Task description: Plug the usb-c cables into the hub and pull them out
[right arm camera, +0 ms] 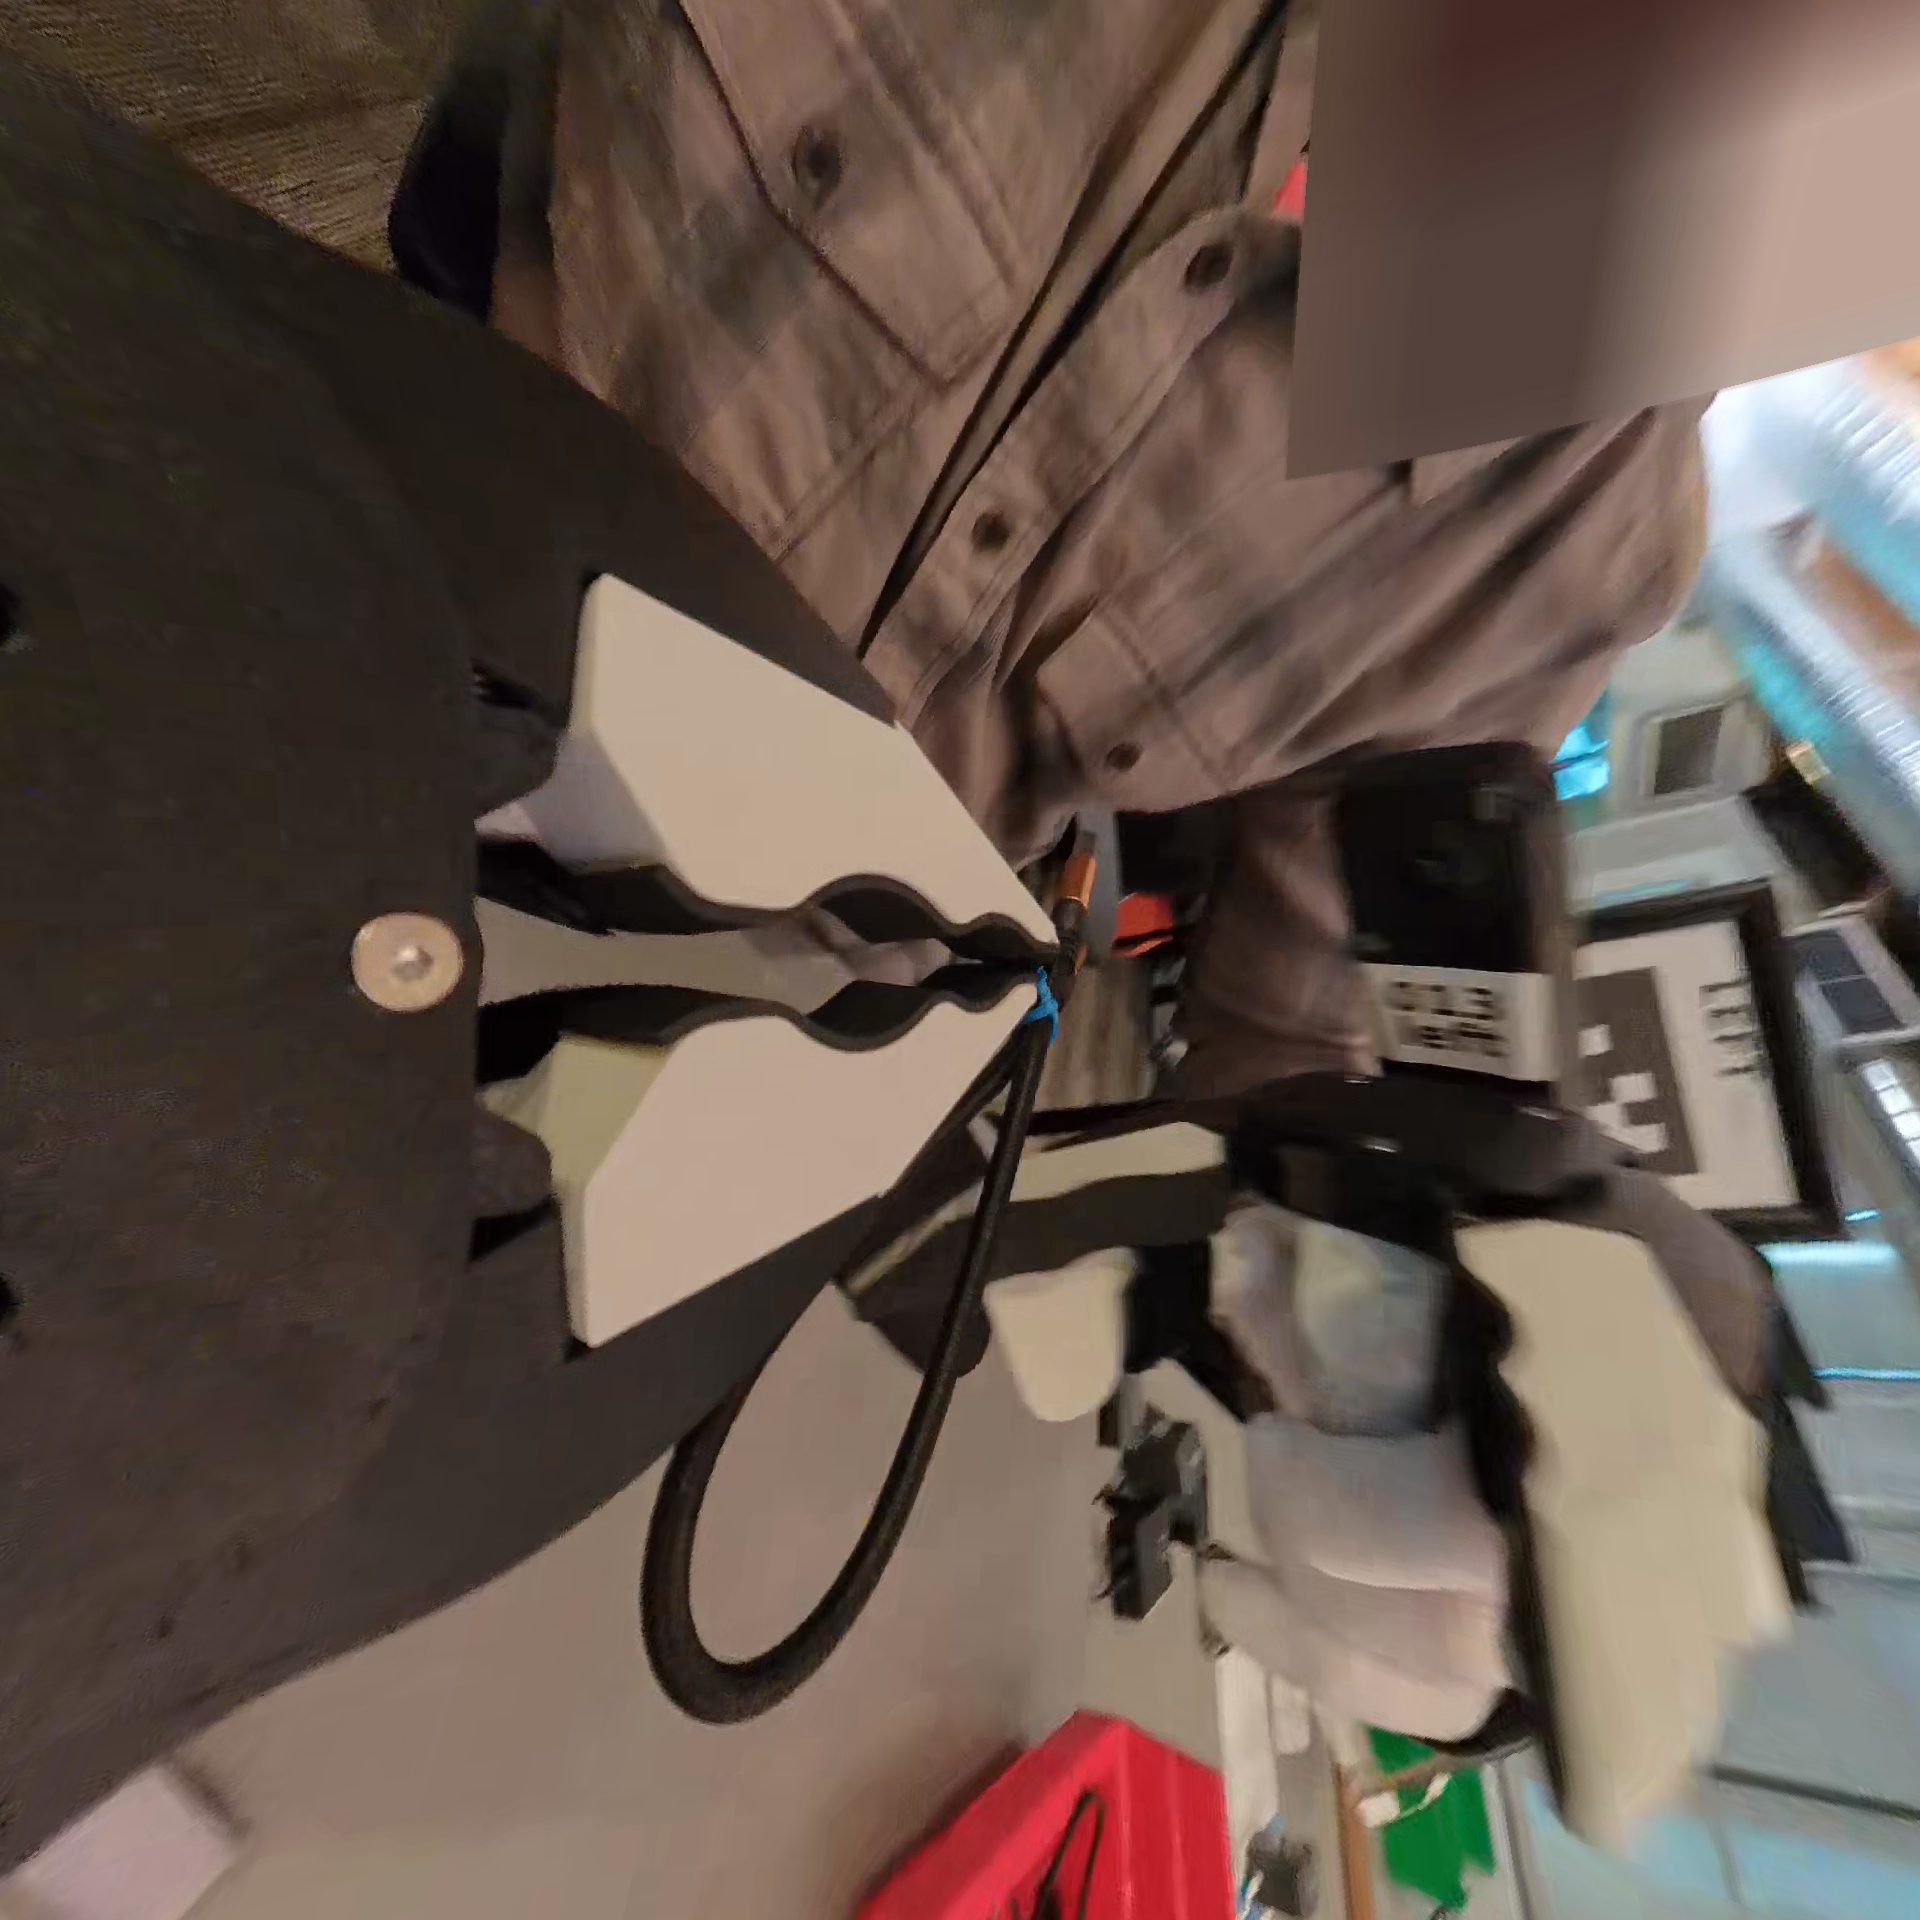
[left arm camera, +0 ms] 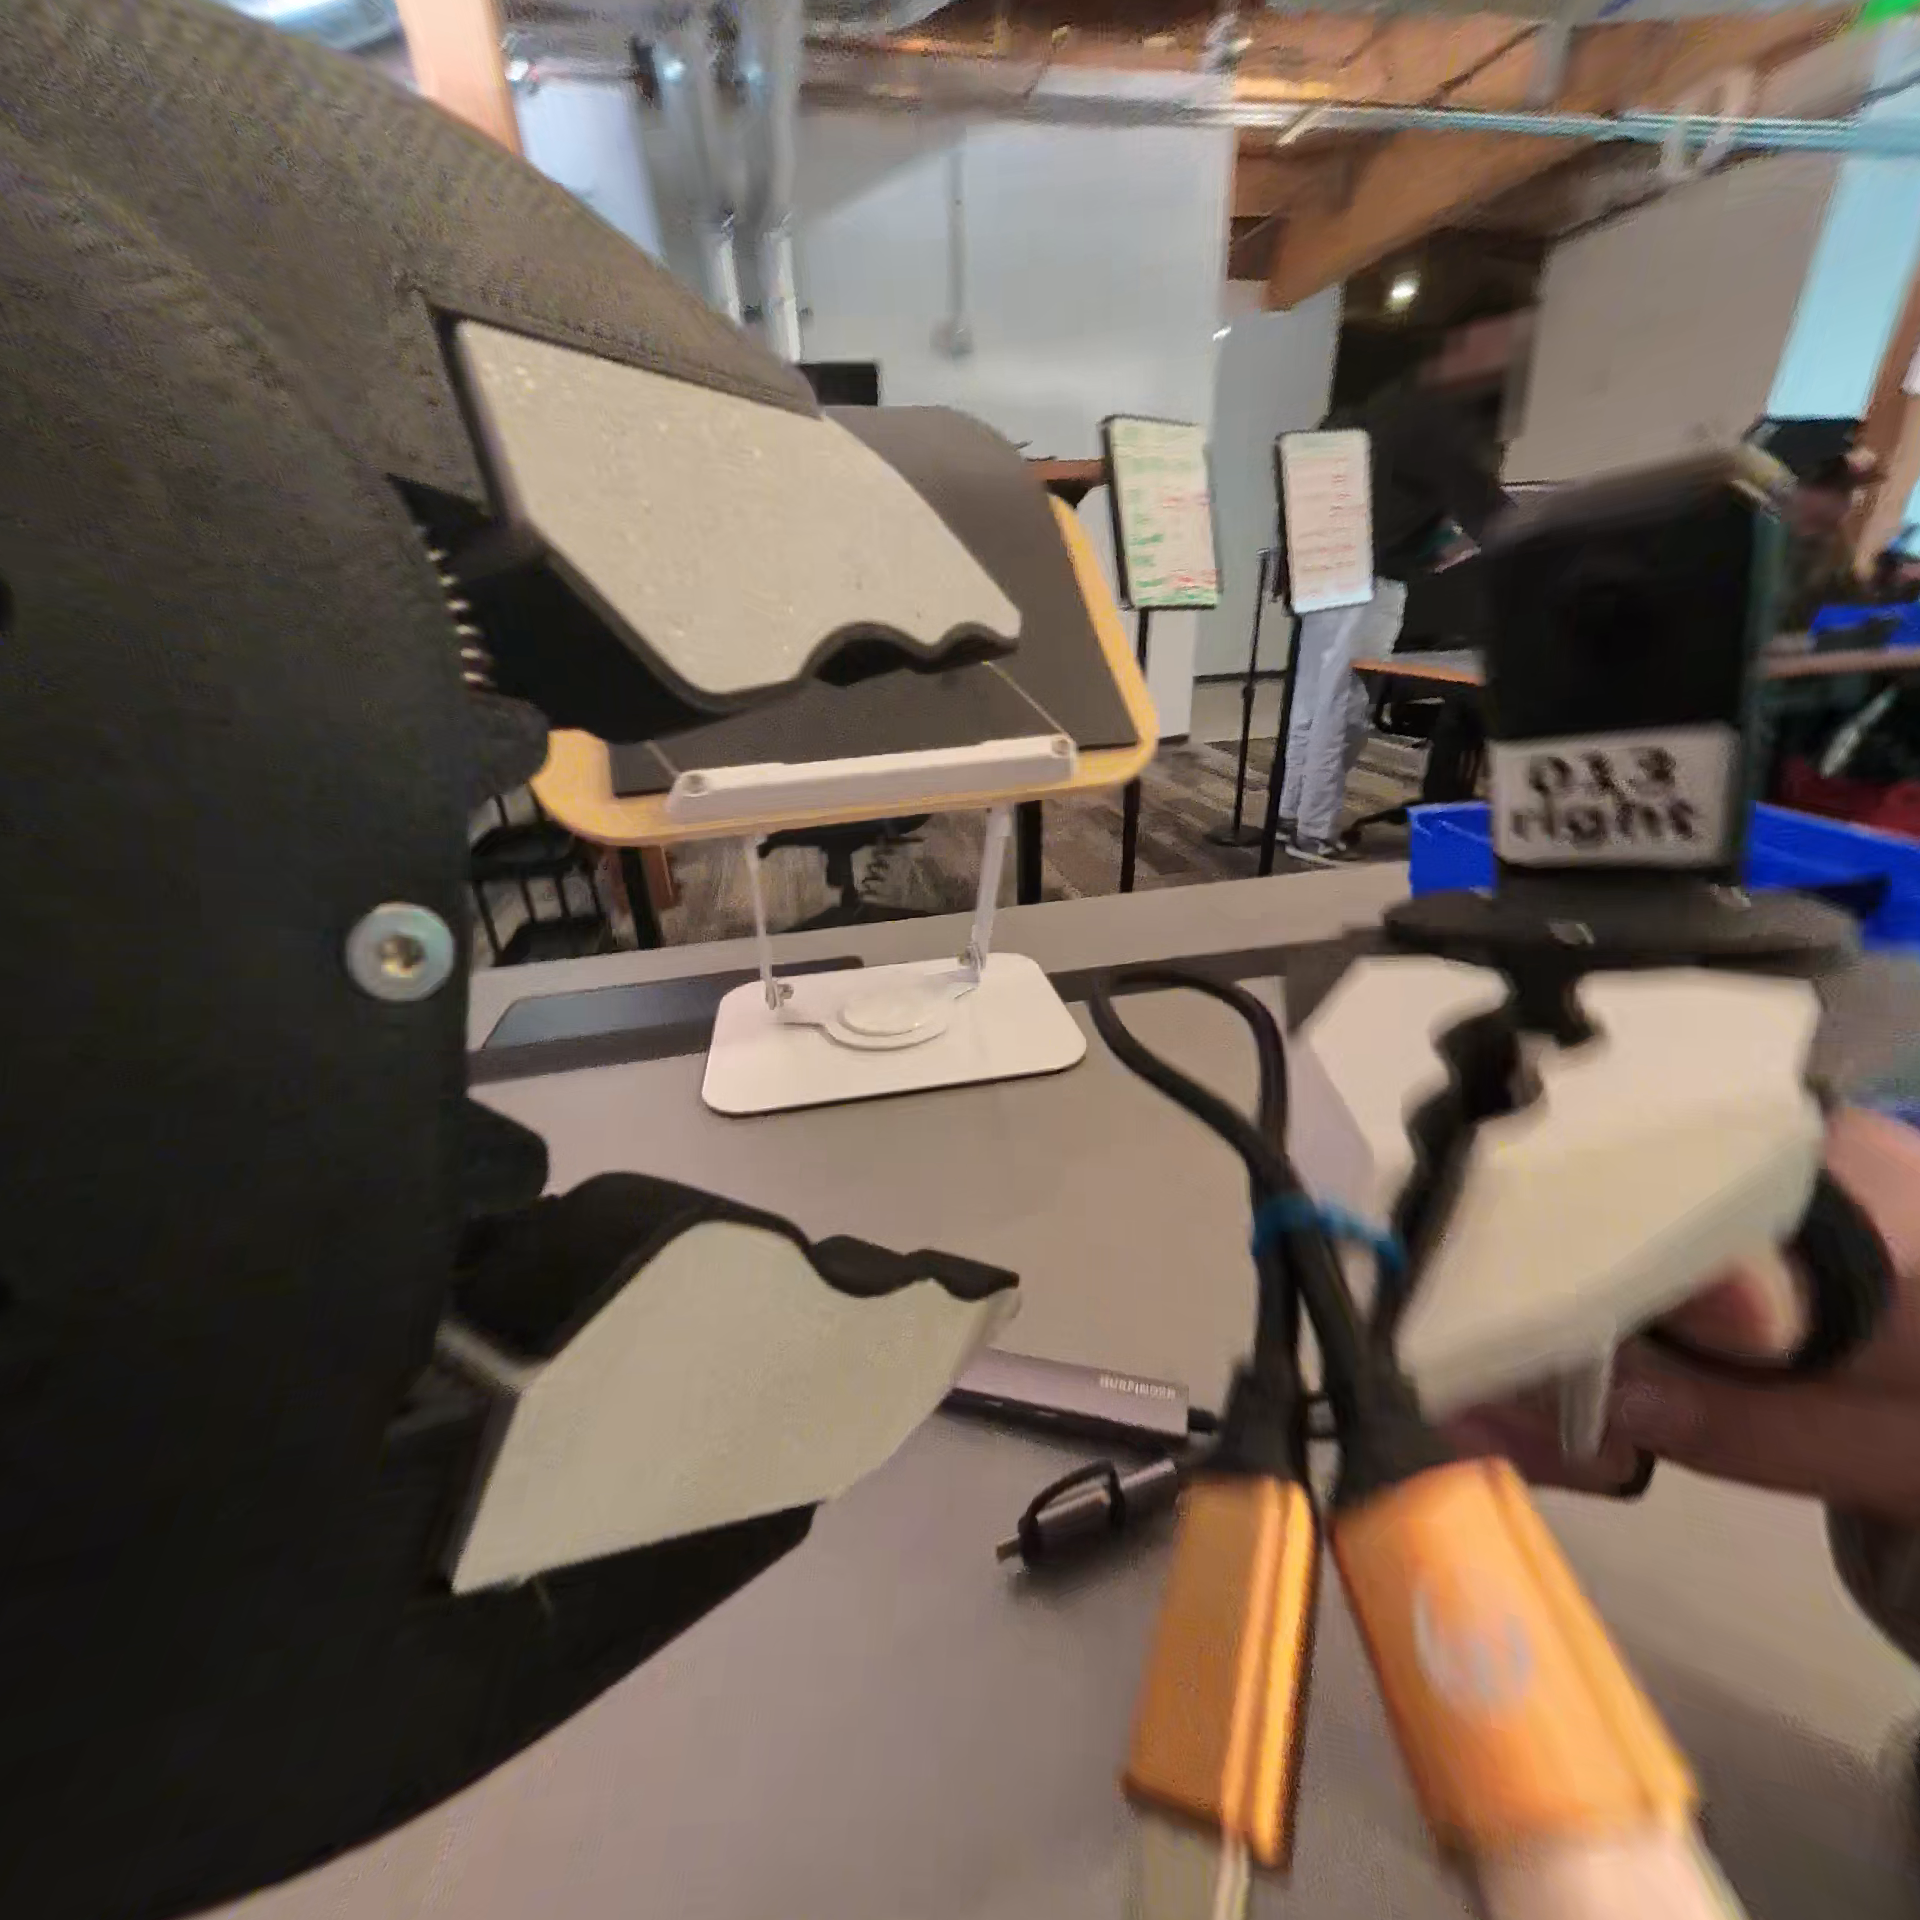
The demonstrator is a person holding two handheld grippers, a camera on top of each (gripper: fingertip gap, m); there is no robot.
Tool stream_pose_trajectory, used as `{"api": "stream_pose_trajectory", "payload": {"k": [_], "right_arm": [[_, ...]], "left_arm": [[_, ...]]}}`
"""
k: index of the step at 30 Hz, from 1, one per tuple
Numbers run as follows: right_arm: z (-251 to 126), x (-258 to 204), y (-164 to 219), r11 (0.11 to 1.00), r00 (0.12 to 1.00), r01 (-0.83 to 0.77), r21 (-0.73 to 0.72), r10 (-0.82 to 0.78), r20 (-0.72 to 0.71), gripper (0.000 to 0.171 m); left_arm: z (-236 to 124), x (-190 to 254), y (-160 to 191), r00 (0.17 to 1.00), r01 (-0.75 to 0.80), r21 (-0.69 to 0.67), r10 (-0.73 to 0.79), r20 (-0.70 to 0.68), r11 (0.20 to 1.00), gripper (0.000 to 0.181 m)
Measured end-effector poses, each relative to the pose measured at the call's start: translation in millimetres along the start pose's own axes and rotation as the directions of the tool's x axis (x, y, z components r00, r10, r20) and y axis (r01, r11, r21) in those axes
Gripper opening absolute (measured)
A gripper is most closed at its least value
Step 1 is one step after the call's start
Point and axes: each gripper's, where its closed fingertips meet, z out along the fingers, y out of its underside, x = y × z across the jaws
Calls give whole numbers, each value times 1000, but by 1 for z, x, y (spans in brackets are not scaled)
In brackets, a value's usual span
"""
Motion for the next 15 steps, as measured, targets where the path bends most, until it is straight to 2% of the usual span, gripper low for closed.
{"api": "stream_pose_trajectory", "payload": {"k": [4, 6, 7, 10, 13, 15], "right_arm": [[1, -12, -11, 992, 993, -23, 128, 8, 114, 0], [5, -20, -13, 988, 987, -24, 152, -1, 160, 0], [9, -22, -10, 990, 985, -25, 140, 1, 170, 0], [11, -22, -5, 991, 984, -37, 131, 13, 177, 0], [6, -17, -3, 993, 993, -24, 117, 11, 114, 0], [0, -10, -2, 997, 999, -2, 83, -1, 32, 0]], "left_arm": [[18, 17, -15, 994, -109, 18, 108, 30, 994, 92], [29, 30, -17, 996, -89, 30, 89, -14, 996, 74], [32, 36, -20, 997, -70, 52, 71, -27, 996, 61], [38, 43, -27, 999, -30, 98, 34, -38, 995, 8], [42, 52, -20, 994, 35, 77, -27, -105, 996, 4], [41, 64, -11, 967, 136, 27, -127, -221, 990, 4]]}}
